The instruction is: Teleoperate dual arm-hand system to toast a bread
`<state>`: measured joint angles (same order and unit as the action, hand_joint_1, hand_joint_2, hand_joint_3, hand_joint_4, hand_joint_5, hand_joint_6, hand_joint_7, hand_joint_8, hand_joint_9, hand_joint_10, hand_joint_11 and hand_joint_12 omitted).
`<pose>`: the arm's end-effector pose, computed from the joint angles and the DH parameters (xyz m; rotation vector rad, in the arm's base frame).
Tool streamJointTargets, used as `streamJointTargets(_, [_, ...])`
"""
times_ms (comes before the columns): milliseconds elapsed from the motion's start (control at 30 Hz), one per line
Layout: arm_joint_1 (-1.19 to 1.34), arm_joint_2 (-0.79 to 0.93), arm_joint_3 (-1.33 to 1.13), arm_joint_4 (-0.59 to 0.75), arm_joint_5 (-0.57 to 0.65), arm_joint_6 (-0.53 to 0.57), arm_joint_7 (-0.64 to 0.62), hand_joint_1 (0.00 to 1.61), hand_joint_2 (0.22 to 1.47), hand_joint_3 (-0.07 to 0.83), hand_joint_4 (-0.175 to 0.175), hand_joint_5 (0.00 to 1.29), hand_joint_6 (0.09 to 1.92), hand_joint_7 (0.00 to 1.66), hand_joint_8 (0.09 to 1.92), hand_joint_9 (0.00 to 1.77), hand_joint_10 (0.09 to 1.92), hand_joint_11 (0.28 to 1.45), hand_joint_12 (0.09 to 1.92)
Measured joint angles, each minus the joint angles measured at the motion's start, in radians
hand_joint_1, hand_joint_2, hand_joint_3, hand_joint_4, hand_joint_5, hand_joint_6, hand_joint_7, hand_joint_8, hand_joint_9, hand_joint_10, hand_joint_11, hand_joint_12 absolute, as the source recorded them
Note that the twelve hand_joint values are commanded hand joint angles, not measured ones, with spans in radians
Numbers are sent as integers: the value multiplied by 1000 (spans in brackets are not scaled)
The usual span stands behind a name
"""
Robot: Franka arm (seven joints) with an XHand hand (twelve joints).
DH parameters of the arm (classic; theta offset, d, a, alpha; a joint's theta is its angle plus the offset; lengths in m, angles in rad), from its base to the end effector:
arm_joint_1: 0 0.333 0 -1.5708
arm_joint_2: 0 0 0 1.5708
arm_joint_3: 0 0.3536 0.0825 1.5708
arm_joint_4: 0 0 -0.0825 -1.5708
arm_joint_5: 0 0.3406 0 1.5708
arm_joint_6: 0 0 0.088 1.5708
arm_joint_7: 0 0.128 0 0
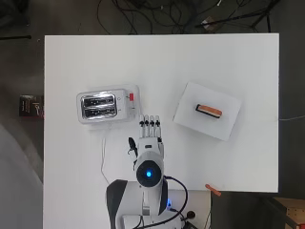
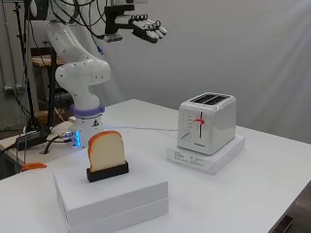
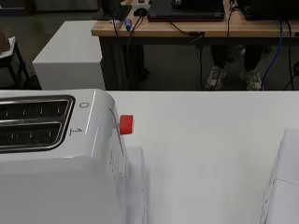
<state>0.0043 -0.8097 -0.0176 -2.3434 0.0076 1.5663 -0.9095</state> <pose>0.2303 -0.0043 0.6066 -2.8238 -1.3668 -0.0599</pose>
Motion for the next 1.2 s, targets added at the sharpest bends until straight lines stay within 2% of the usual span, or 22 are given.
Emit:
streamJointTargets(67, [-2, -41, -10, 11, 5, -10, 3, 395, 1222, 5, -89, 318, 87, 448, 87, 507, 87, 404, 87])
streamJointTargets(200, [-8, -69, -19, 50, 0, -58, 30, 294, 1255, 9, -30, 343, 87, 456, 87, 543, 87, 439, 87])
streamJointTargets(267, [-14, -22, -30, 79, -10, -90, 51, 236, 1262, 7, -16, 352, 87, 458, 87, 553, 87, 454, 87])
streamJointTargets(400, [-27, 142, -108, 126, -35, -115, 80, 169, 1232, -8, -8, 351, 87, 457, 87, 563, 87, 476, 87])
streamJointTargets(500, [-33, 273, -188, 167, -48, -111, 76, 215, 1227, -6, 2, 324, 87, 368, 87, 505, 87, 479, 87])
streamJointTargets(600, [-39, 406, -250, 228, -42, -91, 34, 274, 1235, 0, -14, 256, 87, 334, 87, 487, 87, 479, 87])
streamJointTargets(767, [-61, 656, -296, 349, 8, -75, -69, 276, 1227, -4, -37, 247, 87, 355, 87, 498, 87, 481, 87])
streamJointTargets(833, [-80, 791, -304, 413, 29, -67, -114, 240, 1169, -12, -40, 247, 87, 362, 87, 492, 87, 469, 87])
streamJointTargets(933, [-100, 907, -310, 493, 19, -78, -150, 248, 1069, -23, -42, 233, 87, 368, 87, 481, 87, 455, 87])
streamJointTargets(1033, [-106, 965, -317, 546, -26, -83, -149, 276, 1034, -19, -34, 228, 87, 376, 87, 491, 87, 469, 87])
streamJointTargets(1200, [-114, 949, -333, 509, -108, -88, -124, 341, 983, -22, -8, 282, 87, 396, 87, 510, 87, 475, 87])
